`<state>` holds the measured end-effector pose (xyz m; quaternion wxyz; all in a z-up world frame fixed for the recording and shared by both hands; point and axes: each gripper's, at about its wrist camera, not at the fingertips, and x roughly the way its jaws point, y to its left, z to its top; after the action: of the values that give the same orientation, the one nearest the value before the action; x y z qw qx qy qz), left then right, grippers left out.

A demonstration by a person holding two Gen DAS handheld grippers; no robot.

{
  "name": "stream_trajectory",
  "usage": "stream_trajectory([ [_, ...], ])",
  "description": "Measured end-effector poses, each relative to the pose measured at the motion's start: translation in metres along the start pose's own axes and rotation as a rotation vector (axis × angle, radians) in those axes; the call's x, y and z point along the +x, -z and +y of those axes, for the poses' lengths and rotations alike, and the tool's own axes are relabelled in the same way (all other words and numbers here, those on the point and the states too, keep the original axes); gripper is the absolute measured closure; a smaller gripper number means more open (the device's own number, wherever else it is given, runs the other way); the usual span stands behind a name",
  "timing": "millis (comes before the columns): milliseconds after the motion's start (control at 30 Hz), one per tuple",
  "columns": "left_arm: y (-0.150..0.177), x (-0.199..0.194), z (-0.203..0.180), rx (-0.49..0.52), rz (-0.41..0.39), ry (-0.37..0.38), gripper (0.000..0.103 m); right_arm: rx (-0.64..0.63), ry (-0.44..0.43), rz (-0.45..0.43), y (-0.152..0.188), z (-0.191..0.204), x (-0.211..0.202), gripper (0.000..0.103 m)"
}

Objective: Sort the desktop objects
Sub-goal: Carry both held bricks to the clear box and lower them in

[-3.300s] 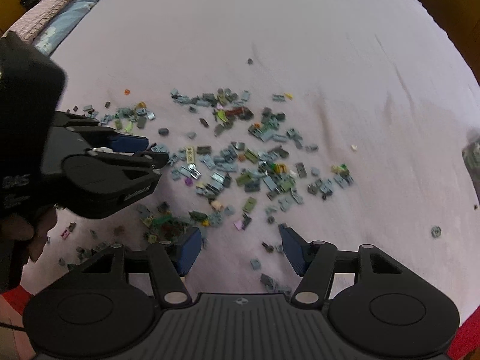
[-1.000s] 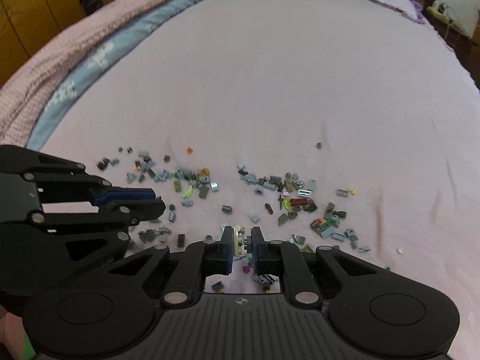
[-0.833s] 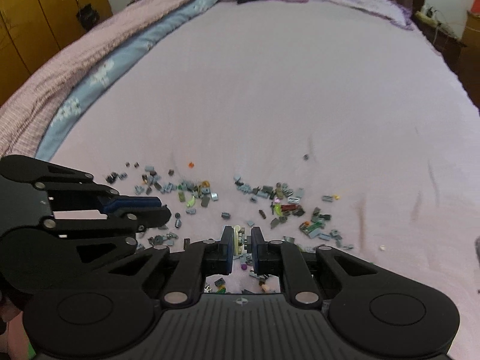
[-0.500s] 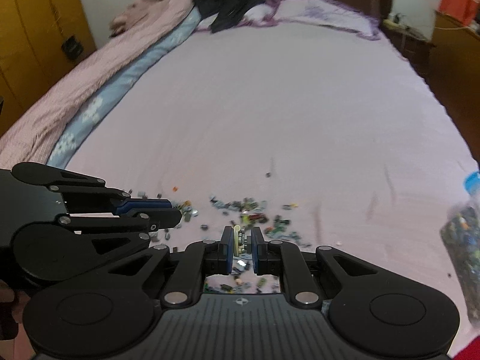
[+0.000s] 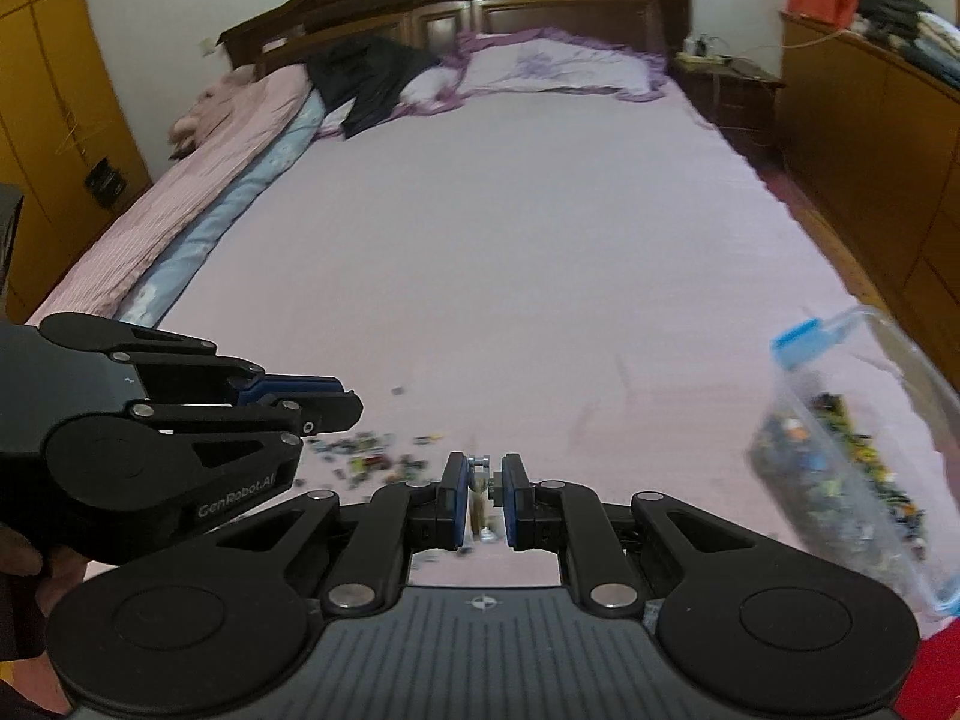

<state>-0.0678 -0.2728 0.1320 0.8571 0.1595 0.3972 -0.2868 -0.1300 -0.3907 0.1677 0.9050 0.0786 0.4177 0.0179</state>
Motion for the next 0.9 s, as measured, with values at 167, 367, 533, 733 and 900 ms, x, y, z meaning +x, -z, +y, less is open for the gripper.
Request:
stream_trajectory([
  [167, -0.045, 0.032, -0.062, 0.022, -0.013, 0.041, 0.095, 0.019, 0.028, -0.02, -0.006, -0.078, -0.018, 0.09],
  [367, -0.097, 0.069, -0.14, 0.063, -0.037, 0.102, 0.095, 0.057, 0.074, -0.042, -0.01, -0.172, -0.039, 0.09],
  [533, -0.134, 0.101, -0.194, 0.093, -0.023, 0.14, 0.095, 0.115, 0.105, -0.043, -0.008, -0.245, -0.042, 0.09],
  [733, -0.158, 0.128, -0.229, 0.098, 0.024, 0.159, 0.095, 0.203, 0.135, -0.024, 0.001, -0.306, -0.032, 0.09],
  [900, -0.162, 0.131, -0.239, 0.093, 0.054, 0.155, 0.092, 0.247, 0.157, -0.017, 0.004, -0.337, -0.021, 0.09],
])
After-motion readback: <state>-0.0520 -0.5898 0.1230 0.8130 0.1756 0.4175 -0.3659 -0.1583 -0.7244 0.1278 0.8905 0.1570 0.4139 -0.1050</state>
